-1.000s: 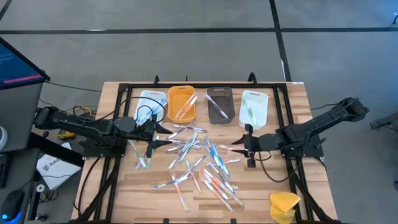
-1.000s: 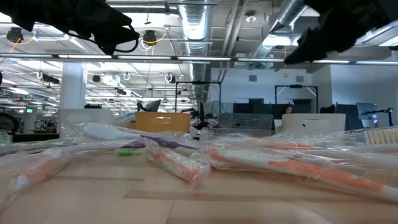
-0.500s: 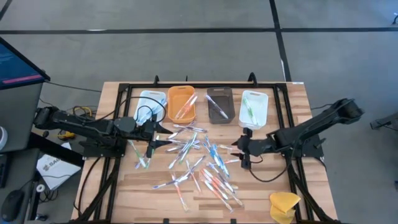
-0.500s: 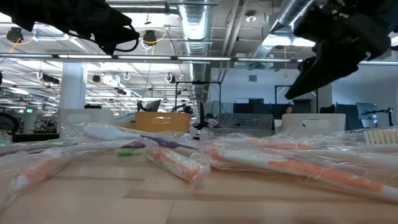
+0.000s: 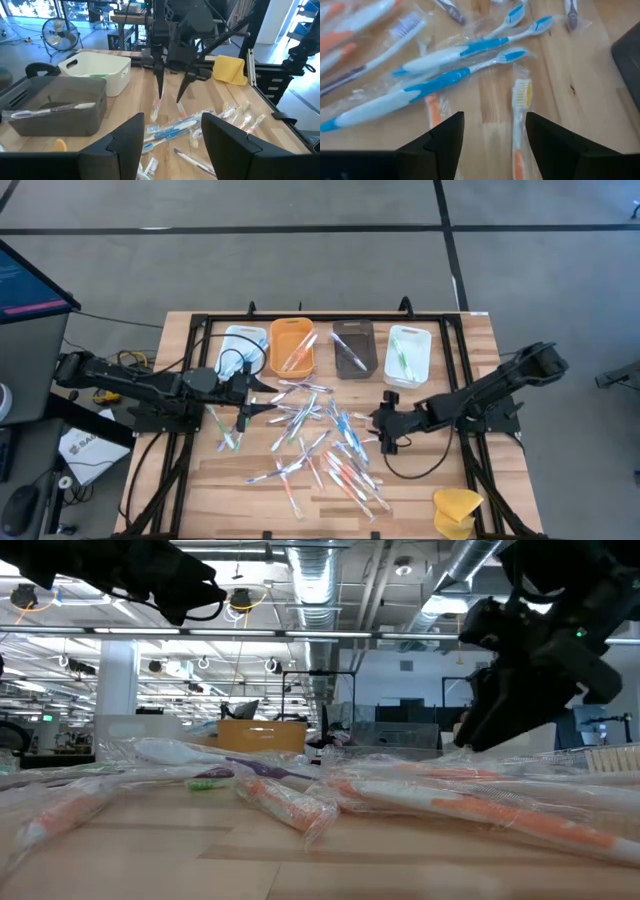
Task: Pick & Place Toothbrushes
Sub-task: Put the orange toothbrush into the yellow bin
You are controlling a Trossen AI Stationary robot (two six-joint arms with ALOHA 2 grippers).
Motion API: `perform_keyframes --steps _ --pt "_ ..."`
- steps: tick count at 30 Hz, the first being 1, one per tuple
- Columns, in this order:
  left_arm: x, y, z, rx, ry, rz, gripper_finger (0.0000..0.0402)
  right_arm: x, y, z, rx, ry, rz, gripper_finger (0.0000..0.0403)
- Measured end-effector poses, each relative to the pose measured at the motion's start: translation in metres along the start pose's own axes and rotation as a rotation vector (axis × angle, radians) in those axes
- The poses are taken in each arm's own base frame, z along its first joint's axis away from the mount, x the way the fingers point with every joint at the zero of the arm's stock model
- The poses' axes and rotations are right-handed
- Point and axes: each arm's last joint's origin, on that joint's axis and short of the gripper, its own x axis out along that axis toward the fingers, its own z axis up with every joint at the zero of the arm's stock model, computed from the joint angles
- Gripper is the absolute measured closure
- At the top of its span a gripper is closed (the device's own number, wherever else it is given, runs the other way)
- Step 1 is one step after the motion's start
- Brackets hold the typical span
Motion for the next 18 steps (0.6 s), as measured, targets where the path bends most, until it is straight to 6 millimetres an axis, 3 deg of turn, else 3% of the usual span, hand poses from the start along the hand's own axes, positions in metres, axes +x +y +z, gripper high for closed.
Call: perform_keyframes --steps 11,18 --pt "0.000 0.000 0.001 0.006 -0.009 0.003 0.0211 0.021 -0.013 -0.001 0.046 0.045 -0.060 0.0217" --pt "0.000 0.000 0.001 0.007 -0.013 0.002 0.0211 0.023 -0.026 0.001 0.091 0.055 -0.071 0.0212"
